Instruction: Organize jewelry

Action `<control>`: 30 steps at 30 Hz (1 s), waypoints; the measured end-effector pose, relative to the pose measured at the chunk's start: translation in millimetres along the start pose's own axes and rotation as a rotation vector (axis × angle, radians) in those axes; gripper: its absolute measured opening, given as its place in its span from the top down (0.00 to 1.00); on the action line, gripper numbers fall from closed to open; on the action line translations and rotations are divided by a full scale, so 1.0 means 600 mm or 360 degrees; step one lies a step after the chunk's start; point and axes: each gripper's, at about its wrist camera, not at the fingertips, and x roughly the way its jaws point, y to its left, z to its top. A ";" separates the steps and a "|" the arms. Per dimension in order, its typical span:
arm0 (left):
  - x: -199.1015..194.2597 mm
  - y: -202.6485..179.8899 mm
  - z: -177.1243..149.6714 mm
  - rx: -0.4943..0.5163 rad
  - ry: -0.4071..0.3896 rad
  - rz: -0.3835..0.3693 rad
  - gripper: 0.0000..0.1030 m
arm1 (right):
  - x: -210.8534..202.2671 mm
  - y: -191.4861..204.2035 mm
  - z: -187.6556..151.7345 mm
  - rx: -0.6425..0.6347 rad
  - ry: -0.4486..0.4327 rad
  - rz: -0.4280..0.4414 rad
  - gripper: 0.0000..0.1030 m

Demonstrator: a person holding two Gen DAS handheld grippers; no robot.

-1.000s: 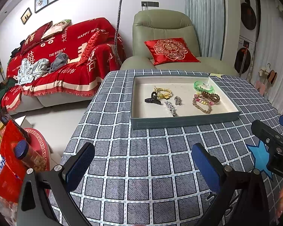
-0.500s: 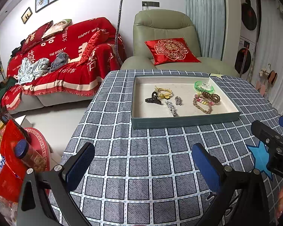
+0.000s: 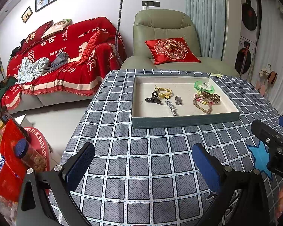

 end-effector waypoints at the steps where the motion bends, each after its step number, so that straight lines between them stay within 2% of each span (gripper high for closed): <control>1: 0.000 0.000 0.000 -0.0001 0.0000 0.0000 0.00 | -0.001 0.001 0.000 0.0001 0.0001 0.0001 0.00; 30: 0.000 -0.003 -0.002 0.0001 -0.0004 0.0001 0.00 | -0.003 0.006 0.002 -0.0001 -0.0006 0.0007 0.00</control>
